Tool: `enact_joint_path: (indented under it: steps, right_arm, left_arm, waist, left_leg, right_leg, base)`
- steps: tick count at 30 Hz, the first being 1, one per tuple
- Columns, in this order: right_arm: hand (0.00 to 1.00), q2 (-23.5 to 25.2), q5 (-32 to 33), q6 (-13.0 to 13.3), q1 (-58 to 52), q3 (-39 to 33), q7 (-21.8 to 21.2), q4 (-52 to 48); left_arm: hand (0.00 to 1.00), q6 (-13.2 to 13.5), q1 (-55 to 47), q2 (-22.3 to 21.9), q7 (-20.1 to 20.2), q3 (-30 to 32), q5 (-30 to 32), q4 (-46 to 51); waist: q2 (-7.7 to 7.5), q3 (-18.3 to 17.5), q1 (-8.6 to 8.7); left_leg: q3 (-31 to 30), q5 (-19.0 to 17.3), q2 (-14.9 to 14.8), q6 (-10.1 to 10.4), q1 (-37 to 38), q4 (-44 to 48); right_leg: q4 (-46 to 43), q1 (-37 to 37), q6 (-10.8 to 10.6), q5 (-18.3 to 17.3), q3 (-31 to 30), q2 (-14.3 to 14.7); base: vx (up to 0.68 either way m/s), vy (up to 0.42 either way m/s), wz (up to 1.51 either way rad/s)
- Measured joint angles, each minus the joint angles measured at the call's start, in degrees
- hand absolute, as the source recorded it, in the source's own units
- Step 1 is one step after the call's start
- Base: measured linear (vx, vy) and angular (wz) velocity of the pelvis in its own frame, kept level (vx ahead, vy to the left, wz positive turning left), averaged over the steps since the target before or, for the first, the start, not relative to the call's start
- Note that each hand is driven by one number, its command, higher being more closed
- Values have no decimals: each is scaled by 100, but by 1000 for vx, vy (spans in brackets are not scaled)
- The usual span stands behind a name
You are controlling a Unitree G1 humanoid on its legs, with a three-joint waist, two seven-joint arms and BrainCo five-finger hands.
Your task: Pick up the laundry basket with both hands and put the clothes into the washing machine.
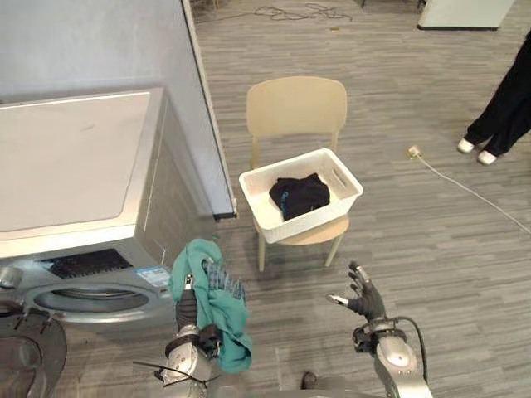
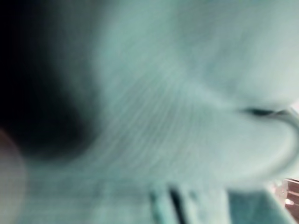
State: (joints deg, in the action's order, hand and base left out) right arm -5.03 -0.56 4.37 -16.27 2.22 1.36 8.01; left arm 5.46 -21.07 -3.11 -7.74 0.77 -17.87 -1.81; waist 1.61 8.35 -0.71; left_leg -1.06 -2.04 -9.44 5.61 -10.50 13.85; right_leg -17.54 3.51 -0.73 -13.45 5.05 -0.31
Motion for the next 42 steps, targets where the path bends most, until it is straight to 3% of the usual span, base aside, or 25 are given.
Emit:
enact_joint_path:
  steps: [2,3,4,5,6,8,11,13,15,19,23,26,28,30,32,34,36,38,39,42]
  right_arm:
    - [0,8,-19,-3,-56,-10,-4,-14]
    - [0,21,-26,-10,-55,-60,-1,-16]
    - [0,47,-26,-26,-56,-103,-2,-32]
    - [0,90,-31,-36,-36,-179,-2,-62]
    - [0,99,-29,-38,-30,-235,2,-63]
    - [0,111,-14,-38,-42,-256,-2,-69]
    - [0,170,-2,-39,-57,-428,13,-130]
    - [0,172,-1,-51,-57,-596,81,-131]
    - [0,160,0,-61,22,-750,133,-131]
    - [0,242,-4,-86,295,-798,225,-126]
    - [0,299,-2,-82,475,-597,226,-128]
    - [0,404,-10,-88,466,-381,214,-117]
    - [0,499,-63,-124,431,-321,213,19]
    - [0,479,-134,-211,305,-320,214,36]
    - [0,476,-136,-235,250,-303,214,111]
    - [0,489,-101,-238,193,-281,184,220]
    - [0,517,52,-226,12,-282,73,217]
    - [0,515,120,-222,-19,-284,64,217]
    - [0,498,255,-205,-61,-300,49,172]
    - [0,476,347,-187,-171,-293,-14,147]
  left_arm:
    - [100,-20,-69,10,19,-6,6,-3]
    - [100,-25,-70,54,26,3,9,-3]
    - [100,-25,-29,88,37,46,10,-2]
    - [100,-24,-72,20,65,96,13,10]
    - [100,-25,-169,-10,96,120,30,10]
    - [100,-26,-281,-6,134,134,57,10]
    - [100,-67,-200,-59,128,134,59,9]
    - [100,-67,-98,-61,117,106,69,20]
    - [100,-66,-22,-58,-7,163,71,165]
    - [100,-56,-49,-24,-80,209,70,555]
    - [100,16,-224,60,-118,217,67,780]
    - [100,72,-234,85,-121,209,69,909]
    - [100,71,-229,104,-122,209,71,909]
    - [100,67,-173,91,-118,175,86,908]
    - [100,66,-139,116,-116,191,123,905]
    - [100,67,-110,183,-103,211,183,872]
    - [100,62,22,275,-97,213,254,783]
    - [100,57,27,193,-86,197,273,762]
    - [100,53,29,34,-56,194,276,693]
    - [100,11,-32,-50,26,-28,283,644]
  waist:
    - [26,27,2]
    - [-23,53,11]
    - [-140,95,39]
    - [-97,110,21]
    - [-78,109,13]
    - [-76,107,153]
    - [-16,78,354]
    - [116,23,352]
    - [158,3,319]
    - [118,8,268]
    - [72,-10,175]
    - [23,-34,134]
    - [-29,-34,169]
    - [-18,-26,213]
    - [-56,-2,240]
    - [-119,6,325]
    - [-275,6,350]
    - [-289,4,361]
    - [-161,40,355]
    - [-36,95,325]
  left_leg:
    - [-10,179,56,-207,-192,204]
    - [-37,564,183,-354,-241,24]
    - [-56,675,218,-512,-228,-105]
    - [30,338,198,-609,-383,543]
    - [59,24,103,-592,-363,1109]
    - [135,-168,-177,-656,-184,1407]
    - [125,-153,-648,-635,193,848]
    - [15,110,-744,-305,463,240]
    - [-224,-73,-572,98,540,-201]
    - [-355,-302,-196,481,539,-395]
    - [-117,-403,422,213,592,-386]
    - [185,-375,753,41,479,-521]
    - [350,-376,849,-14,445,-587]
    - [471,-404,801,-64,479,-596]
    - [666,-395,646,-123,633,-671]
    - [764,-439,467,-268,795,-691]
    - [775,-420,379,-243,831,-584]
    - [789,-433,404,-248,768,-514]
    - [730,-434,375,-249,749,-516]
    - [739,-351,325,-236,964,-754]
  right_leg:
    - [-260,106,137,-165,149,-67]
    - [-284,149,241,-209,286,-255]
    - [-275,175,288,-178,394,-369]
    - [-249,182,280,-101,560,-434]
    - [-216,126,262,-29,672,-464]
    - [-90,21,251,43,932,-499]
    - [44,2,134,161,1398,-608]
    - [51,8,25,225,1613,-690]
    - [116,-7,-245,375,1829,-871]
    - [423,-117,-632,744,1955,-1190]
    - [1017,-304,-912,1253,1733,-1694]
    - [1102,38,-846,1424,1414,-1990]
    - [1073,262,-651,1534,1204,-2074]
    - [691,542,-261,1791,1222,-2036]
    - [392,682,-31,2045,1208,-1895]
    - [-100,765,-295,1616,941,-1570]
    - [-184,724,-340,710,523,-656]
    - [329,481,-201,628,403,-443]
    - [756,301,-106,873,299,-296]
    - [830,151,-80,856,291,-262]
  base:
    - [-119,-38,55]
    - [-122,16,61]
    - [-165,6,72]
    - [-156,-35,58]
    - [-133,-50,55]
    - [-70,5,72]
    - [-30,110,90]
    - [6,236,76]
    - [8,335,62]
    - [-21,299,34]
    - [-67,283,-9]
    - [-73,195,-35]
    - [-8,100,-36]
    - [20,99,-39]
    - [9,120,-56]
    - [20,6,-44]
    - [111,-114,-13]
    - [87,-77,-7]
    - [68,-28,-11]
    - [64,-38,-5]
